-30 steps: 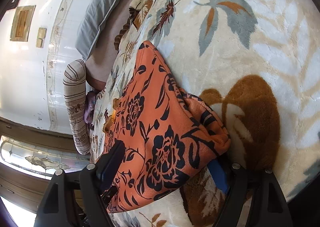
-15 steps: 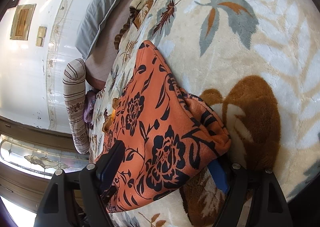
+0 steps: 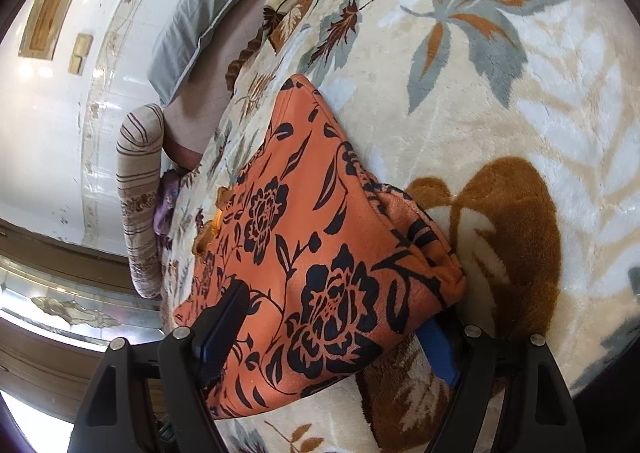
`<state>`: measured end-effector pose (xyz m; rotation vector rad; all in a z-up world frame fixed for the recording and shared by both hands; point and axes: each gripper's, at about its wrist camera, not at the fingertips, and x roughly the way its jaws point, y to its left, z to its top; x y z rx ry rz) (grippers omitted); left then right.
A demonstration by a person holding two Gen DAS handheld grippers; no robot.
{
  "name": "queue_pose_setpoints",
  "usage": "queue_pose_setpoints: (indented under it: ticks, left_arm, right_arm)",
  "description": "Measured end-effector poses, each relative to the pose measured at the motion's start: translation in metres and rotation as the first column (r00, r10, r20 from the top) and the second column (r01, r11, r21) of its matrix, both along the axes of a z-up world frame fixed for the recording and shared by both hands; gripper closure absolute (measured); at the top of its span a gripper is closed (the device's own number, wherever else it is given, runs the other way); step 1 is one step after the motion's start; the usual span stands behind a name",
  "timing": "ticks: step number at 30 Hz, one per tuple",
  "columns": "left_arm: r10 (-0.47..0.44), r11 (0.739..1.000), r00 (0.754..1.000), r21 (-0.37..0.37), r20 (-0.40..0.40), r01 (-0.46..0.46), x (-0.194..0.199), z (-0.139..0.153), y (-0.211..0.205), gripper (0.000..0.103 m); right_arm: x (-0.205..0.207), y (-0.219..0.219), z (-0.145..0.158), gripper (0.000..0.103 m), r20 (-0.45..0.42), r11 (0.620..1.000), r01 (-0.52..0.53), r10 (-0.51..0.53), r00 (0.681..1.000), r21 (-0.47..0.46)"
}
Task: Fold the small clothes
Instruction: 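Press the folded orange shirt flat with both grippers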
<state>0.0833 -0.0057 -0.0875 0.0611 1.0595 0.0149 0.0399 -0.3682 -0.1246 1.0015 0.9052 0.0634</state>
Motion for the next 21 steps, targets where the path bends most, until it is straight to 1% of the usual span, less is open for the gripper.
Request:
queue_pose_setpoints:
  ticks: [7, 11, 16, 21]
  left_arm:
    - [-0.008, 1.0, 1.0, -0.013, 0.006, 0.008, -0.002, 0.001, 0.002, 0.005]
    - [-0.011, 1.0, 1.0, -0.017, 0.012, 0.011, -0.005, 0.006, 0.003, 0.005]
    - [-0.012, 1.0, 1.0, -0.024, 0.012, 0.012, -0.003, 0.003, 0.005, 0.005]
    - [-0.015, 1.0, 1.0, -0.023, 0.014, 0.015, -0.002, 0.002, 0.005, 0.005]
  right_arm:
    - [0.0, 0.003, 0.006, 0.021, -0.032, 0.999, -0.01, 0.009, 0.999, -0.035]
    - [-0.005, 0.005, 0.014, 0.021, -0.02, 0.999, -0.011, 0.01, 1.0, -0.052]
    - [-0.004, 0.007, 0.006, 0.021, -0.042, 0.998, -0.017, 0.014, 0.999, -0.053]
    - [-0.001, 0.01, 0.007, 0.021, -0.046, 0.996, -0.029, 0.025, 0.999, -0.079]
